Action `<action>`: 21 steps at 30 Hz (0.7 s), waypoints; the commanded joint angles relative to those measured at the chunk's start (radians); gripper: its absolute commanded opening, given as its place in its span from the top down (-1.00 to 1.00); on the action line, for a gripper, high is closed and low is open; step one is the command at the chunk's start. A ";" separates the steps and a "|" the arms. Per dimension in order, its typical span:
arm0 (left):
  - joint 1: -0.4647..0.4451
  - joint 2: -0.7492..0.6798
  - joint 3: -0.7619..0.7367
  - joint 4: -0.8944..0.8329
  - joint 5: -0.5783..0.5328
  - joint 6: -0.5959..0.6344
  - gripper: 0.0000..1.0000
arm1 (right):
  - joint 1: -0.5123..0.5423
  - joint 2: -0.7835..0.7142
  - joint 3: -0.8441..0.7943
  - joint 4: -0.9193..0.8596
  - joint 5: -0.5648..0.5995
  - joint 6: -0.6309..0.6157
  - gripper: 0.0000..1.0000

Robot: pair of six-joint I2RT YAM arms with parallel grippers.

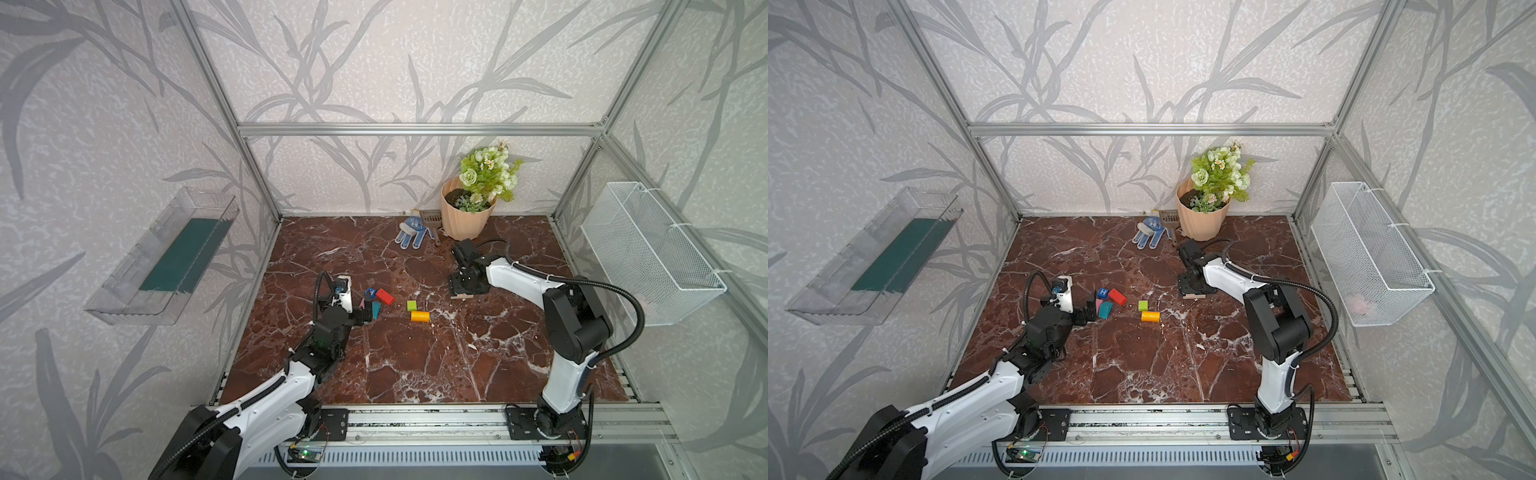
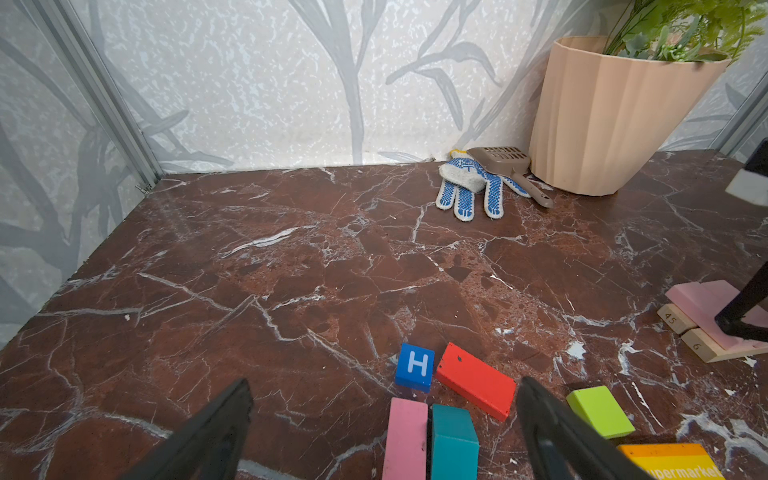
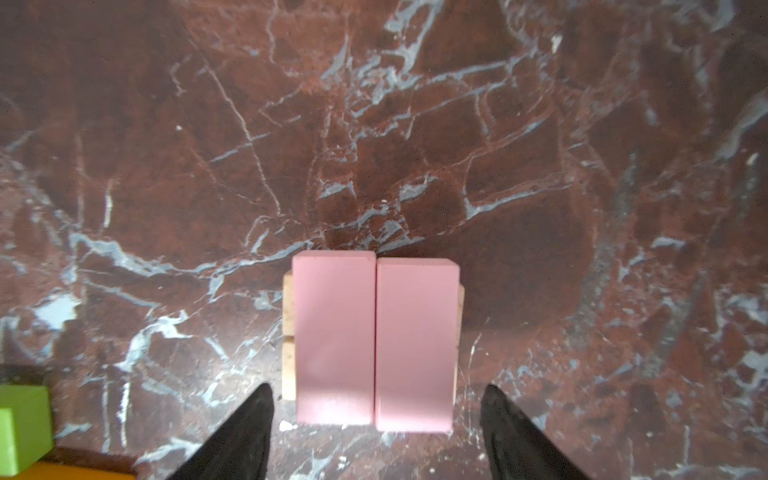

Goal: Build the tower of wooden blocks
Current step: 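Move the right gripper over the orange Supermarket block near the pile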

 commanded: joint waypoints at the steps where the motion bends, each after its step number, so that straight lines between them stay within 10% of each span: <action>1: -0.004 -0.005 -0.011 0.020 -0.002 0.001 -0.98 | 0.057 -0.132 -0.027 -0.036 0.069 -0.024 -0.58; 11: -0.004 0.007 -0.003 0.018 -0.005 0.001 -0.98 | 0.297 -0.451 -0.229 0.146 0.067 -0.164 -0.69; 18: -0.004 0.004 -0.008 0.021 0.004 0.004 -0.99 | 0.376 -0.621 -0.584 0.678 -0.108 -0.278 -0.73; 21: -0.004 -0.009 -0.013 0.019 0.003 0.002 -0.99 | 0.376 -0.631 -0.572 0.591 -0.088 -0.280 -0.90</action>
